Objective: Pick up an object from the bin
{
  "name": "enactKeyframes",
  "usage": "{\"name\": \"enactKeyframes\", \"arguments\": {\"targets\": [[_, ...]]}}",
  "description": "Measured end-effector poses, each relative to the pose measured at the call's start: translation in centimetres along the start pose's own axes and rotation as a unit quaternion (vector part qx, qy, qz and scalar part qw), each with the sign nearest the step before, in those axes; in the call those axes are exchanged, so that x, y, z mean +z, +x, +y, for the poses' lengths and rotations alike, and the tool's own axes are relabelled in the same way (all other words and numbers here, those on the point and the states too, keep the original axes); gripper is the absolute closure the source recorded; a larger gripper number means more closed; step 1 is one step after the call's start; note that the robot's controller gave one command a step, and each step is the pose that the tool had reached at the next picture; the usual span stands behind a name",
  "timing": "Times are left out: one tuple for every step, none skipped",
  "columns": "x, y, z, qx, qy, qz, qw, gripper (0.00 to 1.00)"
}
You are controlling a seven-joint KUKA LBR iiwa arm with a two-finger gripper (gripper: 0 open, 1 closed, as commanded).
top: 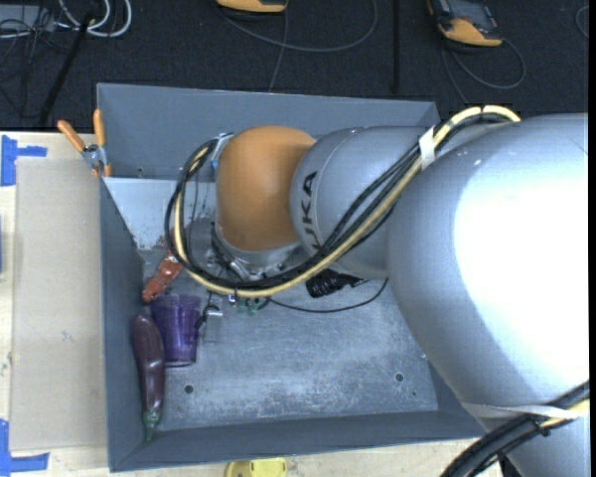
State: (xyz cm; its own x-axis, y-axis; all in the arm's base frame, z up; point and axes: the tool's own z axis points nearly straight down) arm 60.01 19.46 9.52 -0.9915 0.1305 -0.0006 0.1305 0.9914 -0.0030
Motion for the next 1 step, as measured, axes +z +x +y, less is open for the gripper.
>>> {"name": "enactKeyframes", "arguments": {"targets": [[1.43,-0.35,3.68,0.005,0.007,0.0013,1.0,0.0]]}}
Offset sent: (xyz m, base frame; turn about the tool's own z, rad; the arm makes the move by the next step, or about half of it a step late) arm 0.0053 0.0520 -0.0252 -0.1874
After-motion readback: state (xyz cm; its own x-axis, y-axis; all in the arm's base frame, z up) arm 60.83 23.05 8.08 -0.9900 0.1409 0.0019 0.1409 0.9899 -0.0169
